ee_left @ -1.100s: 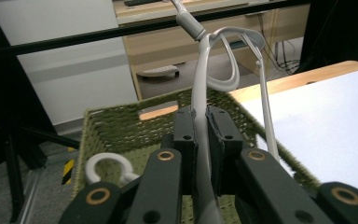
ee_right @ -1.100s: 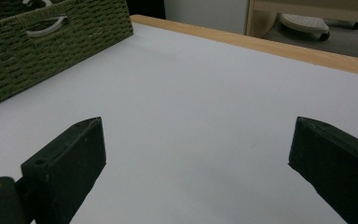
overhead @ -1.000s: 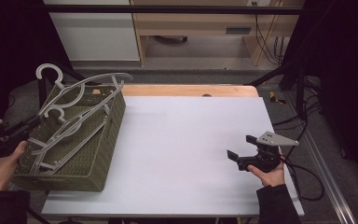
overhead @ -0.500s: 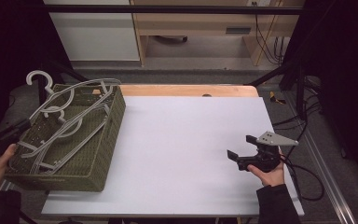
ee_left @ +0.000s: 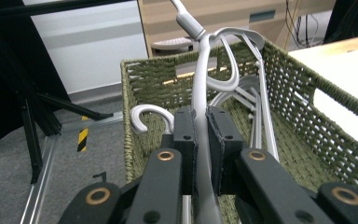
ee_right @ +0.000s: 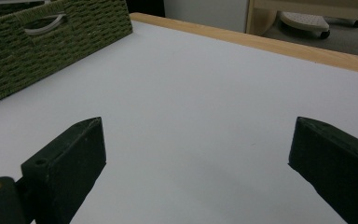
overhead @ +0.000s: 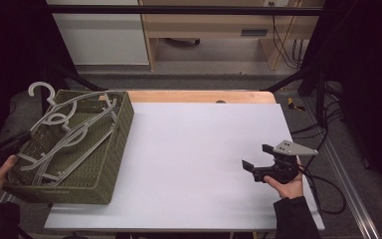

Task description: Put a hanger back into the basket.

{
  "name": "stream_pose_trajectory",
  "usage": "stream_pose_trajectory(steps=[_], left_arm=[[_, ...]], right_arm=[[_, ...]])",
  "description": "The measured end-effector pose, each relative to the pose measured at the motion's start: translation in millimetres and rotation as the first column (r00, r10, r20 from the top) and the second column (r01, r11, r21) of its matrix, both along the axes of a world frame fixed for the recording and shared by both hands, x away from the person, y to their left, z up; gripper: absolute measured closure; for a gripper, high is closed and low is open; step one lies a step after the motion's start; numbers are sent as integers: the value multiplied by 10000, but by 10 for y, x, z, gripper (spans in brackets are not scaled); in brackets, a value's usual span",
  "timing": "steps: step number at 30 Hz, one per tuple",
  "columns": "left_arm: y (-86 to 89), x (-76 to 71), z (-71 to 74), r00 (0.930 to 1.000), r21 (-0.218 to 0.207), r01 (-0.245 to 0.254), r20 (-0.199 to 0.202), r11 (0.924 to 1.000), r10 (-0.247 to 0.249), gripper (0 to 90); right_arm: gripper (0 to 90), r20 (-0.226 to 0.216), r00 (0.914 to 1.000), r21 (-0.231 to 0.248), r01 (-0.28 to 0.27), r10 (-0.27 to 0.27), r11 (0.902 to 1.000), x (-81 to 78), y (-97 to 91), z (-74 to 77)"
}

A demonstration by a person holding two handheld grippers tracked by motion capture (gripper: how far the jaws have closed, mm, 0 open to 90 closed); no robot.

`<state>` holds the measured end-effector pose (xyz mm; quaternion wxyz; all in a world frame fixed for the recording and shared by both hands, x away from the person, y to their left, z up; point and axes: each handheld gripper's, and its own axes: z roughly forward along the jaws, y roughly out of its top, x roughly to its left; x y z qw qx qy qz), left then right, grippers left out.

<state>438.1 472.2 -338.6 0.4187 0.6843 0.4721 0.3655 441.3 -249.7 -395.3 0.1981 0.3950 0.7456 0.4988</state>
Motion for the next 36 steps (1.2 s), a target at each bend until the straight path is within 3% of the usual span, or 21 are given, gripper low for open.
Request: stream_pose_trajectory(steps=[5, 14, 18, 19, 21, 22, 23, 25, 27, 28, 29, 30, 32, 33, 35, 36], left_arm=[[-60, 56, -73, 9998, 288, -16, -200, 9996, 22, 823], [-39, 71, -161, 9994, 226, -159, -303, 9996, 166, 822], [-31, 94, -174, 9982, 348, -260, -540, 9991, 279, 822], [-45, 104, -172, 9974, 536, -302, -633, 9981, 336, 822], [-74, 145, -186, 9905, 1020, -523, -1214, 9934, 646, 820], [-74, 145, -186, 9905, 1020, -523, -1214, 9934, 646, 820], [-87, 162, -185, 9854, 1194, -580, -1523, 9912, 760, 820], [-100, 171, -188, 9833, 1387, -615, -1616, 9884, 839, 819], [-148, 227, -212, 9720, 1863, -581, -2135, 9808, 981, 819], [-148, 227, -212, 9720, 1863, -581, -2135, 9808, 981, 818], [-209, 272, -243, 9580, 2423, -459, -2643, 9691, 1114, 817], [-209, 272, -243, 9580, 2423, -459, -2643, 9691, 1114, 813], [-249, 308, -272, 9397, 2689, -235, -3227, 9629, 1131, 809], [-250, 339, -304, 9168, 2879, -151, -3783, 9575, 1282, 798], [-210, 337, -316, 9075, 2635, -14, -4050, 9647, 1119, 778], [-210, 337, -316, 9075, 2635, -14, -4050, 9647, 1119, 777]], right_arm=[[40, 7, 10000, 7, -11, 11, 10000, 0, -1, 1], [40, -61, 10000, -22, -12, 12, 10000, 1, 10, -5], [40, -26, 10000, 49, 19, -19, 10000, 1, 13, -3], [40, -26, 10000, 49, 19, -19, 10000, 1, 13, -3], [40, -37, 10000, 8, 19, -19, 10000, 1, 12, -4], [40, -33, 10000, 2, 15, -15, 10000, 1, 13, -4], [40, -20, 10000, 11, 13, -13, 10000, 1, 13, -4], [40, -25, 10000, 20, 10, -10, 10000, -1, 10, -3], [39, -25, 10000, 32, 40, -40, 10000, -2, 11, -2], [39, -12, 10000, 24, 32, -32, 10000, -2, 10, -1], [39, -10, 10000, 30, 31, -30, 10000, -3, 9, -1], [39, 5, 10000, 2, -13, 13, 10000, -3, 4, 0], [39, 1, 10000, 7, -6, 6, 10000, -2, 4, -1], [39, -22, 10000, -2, 21, -21, 10000, -3, 8, -2], [39, -15, 10000, 18, 17, -17, 10000, -3, 9, -1], [39, -15, 10000, 18, 17, -17, 10000, -3, 9, -1]])
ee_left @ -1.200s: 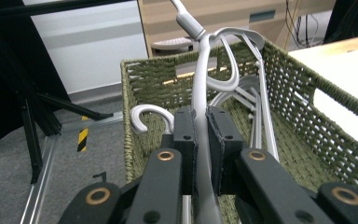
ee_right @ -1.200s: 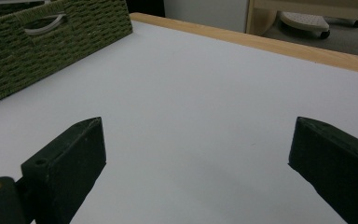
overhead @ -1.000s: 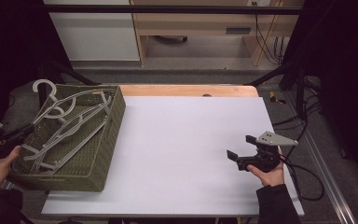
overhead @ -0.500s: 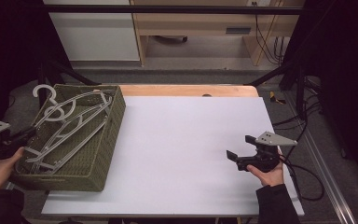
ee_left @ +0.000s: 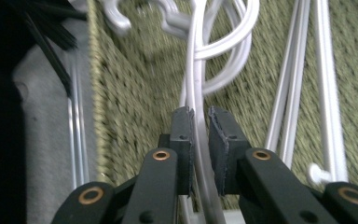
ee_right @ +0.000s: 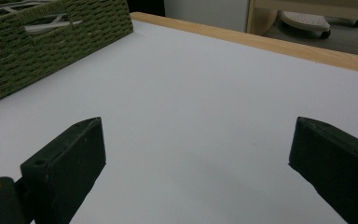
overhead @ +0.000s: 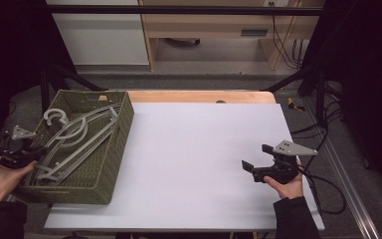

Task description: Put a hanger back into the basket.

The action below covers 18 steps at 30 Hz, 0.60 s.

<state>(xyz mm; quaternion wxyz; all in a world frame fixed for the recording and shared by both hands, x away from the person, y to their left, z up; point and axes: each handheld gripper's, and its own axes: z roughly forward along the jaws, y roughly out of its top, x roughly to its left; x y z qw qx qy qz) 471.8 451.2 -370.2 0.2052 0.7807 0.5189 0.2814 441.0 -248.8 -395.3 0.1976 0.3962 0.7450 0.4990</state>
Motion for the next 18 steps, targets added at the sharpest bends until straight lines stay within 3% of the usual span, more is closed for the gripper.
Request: stream_pose_trajectory(steps=[1, 2, 7, 10, 15, 17, 18], left_arm=[[37, -29, 15, 9999, -439, 36, 142, 9990, -30, 762], [49, -44, 28, 9997, -543, 13, 255, 9985, 0, 743], [58, -33, 48, 9992, -439, -326, 217, 9985, 336, 696], [42, 8, -2, 9975, -317, -694, -116, 9971, 691, 766], [4, -3, -56, 9984, -528, -517, -269, 9973, 503, 838], [-17, -28, -46, 9993, -547, -377, -74, 9978, 374, 834], [-41, -68, -7, 9996, -966, -145, 213, 9952, 167, 811]], right_arm=[[39, 19, 10000, -24, -33, 33, 10000, 0, -6, 1], [39, -5, 10000, -8, -17, 17, 10000, 0, -6, 1], [38, -19, 10000, 7, -12, 12, 10000, 0, 7, -1], [38, 11, 10000, -4, -34, 34, 10000, -2, -1, 3], [39, 0, 10000, -14, -33, 33, 10000, -9, -11, 8], [39, -15, 10000, -12, -44, 44, 10000, -8, -9, 7], [39, -7, 10000, -20, -70, 70, 10000, -8, -5, 7]])
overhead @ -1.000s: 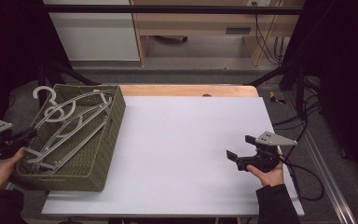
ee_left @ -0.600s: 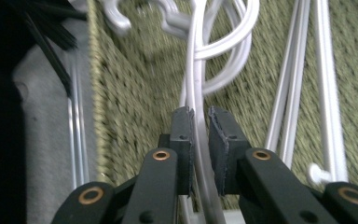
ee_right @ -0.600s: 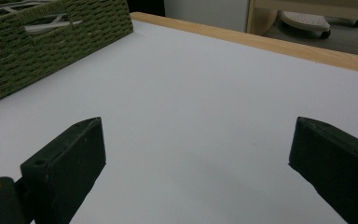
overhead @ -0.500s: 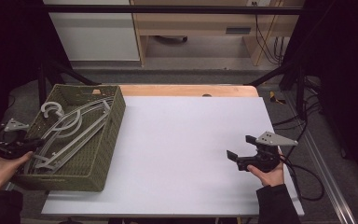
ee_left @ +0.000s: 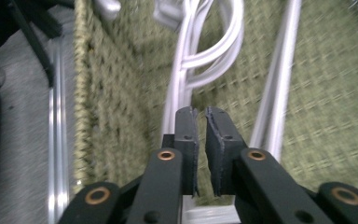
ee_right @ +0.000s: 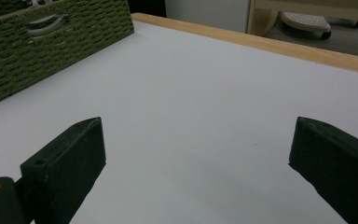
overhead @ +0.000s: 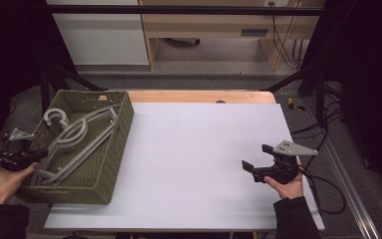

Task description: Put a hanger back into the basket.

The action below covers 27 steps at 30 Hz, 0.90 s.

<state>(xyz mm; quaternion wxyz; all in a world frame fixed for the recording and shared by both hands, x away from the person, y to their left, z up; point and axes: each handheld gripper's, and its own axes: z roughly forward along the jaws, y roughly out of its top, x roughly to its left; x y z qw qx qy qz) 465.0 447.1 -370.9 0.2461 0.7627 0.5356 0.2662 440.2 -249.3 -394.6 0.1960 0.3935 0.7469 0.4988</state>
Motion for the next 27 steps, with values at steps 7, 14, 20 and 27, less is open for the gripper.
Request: stream_pose_trajectory(steps=[7, 14, 20, 27], left_arm=[[-265, -172, 150, 9823, -1322, 1089, 1661, 9852, -863, 680], [-614, -267, 232, 9479, -2093, 2182, 2779, 9532, -1560, 487], [-973, -345, 266, 9026, -2664, 3290, 3709, 9060, -2187, 368], [-1464, -416, 134, 8619, -2738, 4383, 3982, 8561, -3140, 144]], right_arm=[[37, 36, 10000, 134, 48, -48, 9999, -3, 4, 4], [34, 161, 9998, 294, 70, -75, 9995, -17, -24, 28], [34, 282, 9996, 421, 58, -70, 9991, -31, -46, 46], [31, 500, 9987, 667, 73, -107, 9977, -58, -75, 75]])
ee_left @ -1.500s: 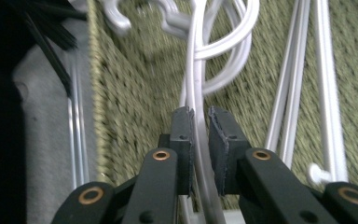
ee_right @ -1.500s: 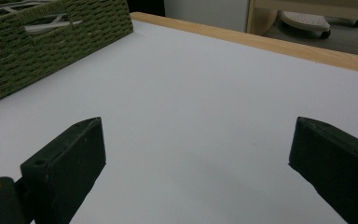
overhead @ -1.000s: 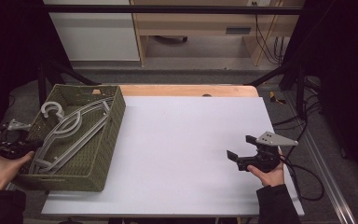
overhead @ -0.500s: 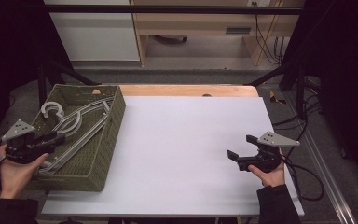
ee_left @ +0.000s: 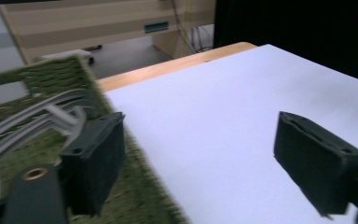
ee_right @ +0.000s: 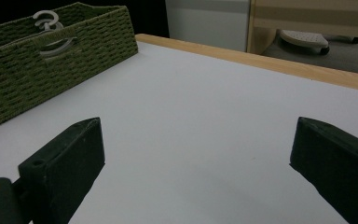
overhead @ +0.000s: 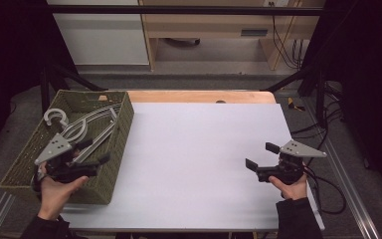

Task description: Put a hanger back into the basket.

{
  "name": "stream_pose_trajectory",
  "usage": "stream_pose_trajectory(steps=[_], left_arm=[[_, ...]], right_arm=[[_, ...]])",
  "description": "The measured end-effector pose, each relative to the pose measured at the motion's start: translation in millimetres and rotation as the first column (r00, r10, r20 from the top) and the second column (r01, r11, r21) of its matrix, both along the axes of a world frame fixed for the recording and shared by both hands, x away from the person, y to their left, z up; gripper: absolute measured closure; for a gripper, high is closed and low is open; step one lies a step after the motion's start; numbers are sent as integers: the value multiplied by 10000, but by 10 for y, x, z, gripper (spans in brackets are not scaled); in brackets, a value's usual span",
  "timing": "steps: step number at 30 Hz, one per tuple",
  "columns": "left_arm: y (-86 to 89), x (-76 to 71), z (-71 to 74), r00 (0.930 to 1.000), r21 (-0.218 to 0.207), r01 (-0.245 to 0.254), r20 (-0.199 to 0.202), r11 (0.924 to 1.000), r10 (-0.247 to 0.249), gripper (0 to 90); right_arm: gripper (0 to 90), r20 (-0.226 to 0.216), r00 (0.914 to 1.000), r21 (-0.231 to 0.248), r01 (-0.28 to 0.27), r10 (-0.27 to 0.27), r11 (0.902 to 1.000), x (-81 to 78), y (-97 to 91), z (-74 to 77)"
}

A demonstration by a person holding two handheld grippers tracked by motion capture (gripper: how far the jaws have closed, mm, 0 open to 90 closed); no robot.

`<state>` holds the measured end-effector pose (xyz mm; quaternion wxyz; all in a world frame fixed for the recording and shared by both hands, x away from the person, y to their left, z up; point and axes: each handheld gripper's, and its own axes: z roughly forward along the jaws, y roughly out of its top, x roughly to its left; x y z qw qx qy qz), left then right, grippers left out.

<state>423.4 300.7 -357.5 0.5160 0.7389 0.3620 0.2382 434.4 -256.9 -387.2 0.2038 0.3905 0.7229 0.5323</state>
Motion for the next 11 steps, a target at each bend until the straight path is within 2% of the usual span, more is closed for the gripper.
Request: stream_pose_trajectory(steps=[6, 11], left_arm=[[-227, -53, -122, 9989, 230, 439, -146, 9988, -436, 83], [-295, -36, -174, 9984, 435, 521, -250, 9977, -511, 76]], right_arm=[[31, 158, 9999, 114, -11, 10, 9999, -24, -26, 16], [31, 254, 9997, 185, -72, 67, 9998, -37, -49, 27]])
